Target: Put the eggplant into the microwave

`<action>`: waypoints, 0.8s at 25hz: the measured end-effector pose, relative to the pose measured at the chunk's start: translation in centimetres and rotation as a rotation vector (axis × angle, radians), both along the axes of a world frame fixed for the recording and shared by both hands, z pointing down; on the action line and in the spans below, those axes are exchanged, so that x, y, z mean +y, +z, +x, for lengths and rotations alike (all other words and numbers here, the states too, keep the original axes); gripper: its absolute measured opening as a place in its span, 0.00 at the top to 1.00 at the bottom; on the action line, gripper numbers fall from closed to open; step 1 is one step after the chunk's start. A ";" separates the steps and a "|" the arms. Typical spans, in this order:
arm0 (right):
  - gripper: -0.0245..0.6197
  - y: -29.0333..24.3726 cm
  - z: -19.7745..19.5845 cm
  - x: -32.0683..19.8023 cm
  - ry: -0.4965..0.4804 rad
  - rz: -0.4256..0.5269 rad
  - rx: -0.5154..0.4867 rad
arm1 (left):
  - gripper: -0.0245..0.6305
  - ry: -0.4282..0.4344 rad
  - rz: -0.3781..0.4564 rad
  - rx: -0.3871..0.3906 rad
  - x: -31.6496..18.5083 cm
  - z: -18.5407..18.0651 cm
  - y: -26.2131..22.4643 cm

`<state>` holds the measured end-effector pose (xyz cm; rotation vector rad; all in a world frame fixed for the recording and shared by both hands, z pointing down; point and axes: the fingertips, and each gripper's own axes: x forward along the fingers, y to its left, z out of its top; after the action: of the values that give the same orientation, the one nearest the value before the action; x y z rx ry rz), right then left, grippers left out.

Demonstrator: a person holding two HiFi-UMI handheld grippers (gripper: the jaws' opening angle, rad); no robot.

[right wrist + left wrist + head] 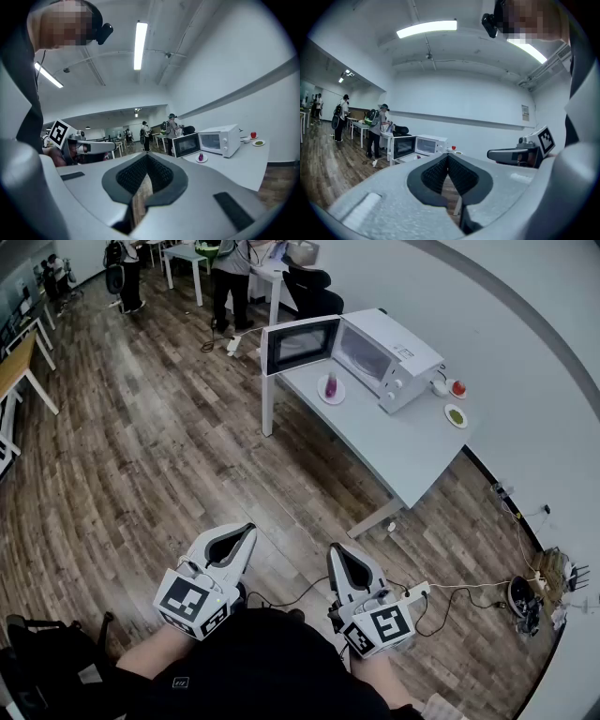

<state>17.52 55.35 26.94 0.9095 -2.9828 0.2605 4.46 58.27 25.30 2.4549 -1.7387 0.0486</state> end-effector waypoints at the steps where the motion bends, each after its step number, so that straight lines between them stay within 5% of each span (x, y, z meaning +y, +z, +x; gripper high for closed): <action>1: 0.94 0.0 -0.1 -0.1 -0.001 0.000 0.001 | 0.95 -0.001 -0.001 0.002 -0.2 -0.1 0.1; 11: 0.94 -0.3 -2.6 -1.3 0.016 0.000 -0.001 | 0.95 0.003 0.002 0.018 -1.1 -2.9 0.4; 20: 0.94 -0.1 -9.9 -1.9 0.008 -0.021 0.003 | 0.95 -0.025 0.012 0.043 -1.2 -10.6 0.7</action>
<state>7.60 53.42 26.81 0.9193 -2.9684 0.2896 -6.10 57.06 26.00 2.4235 -1.7572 -0.0172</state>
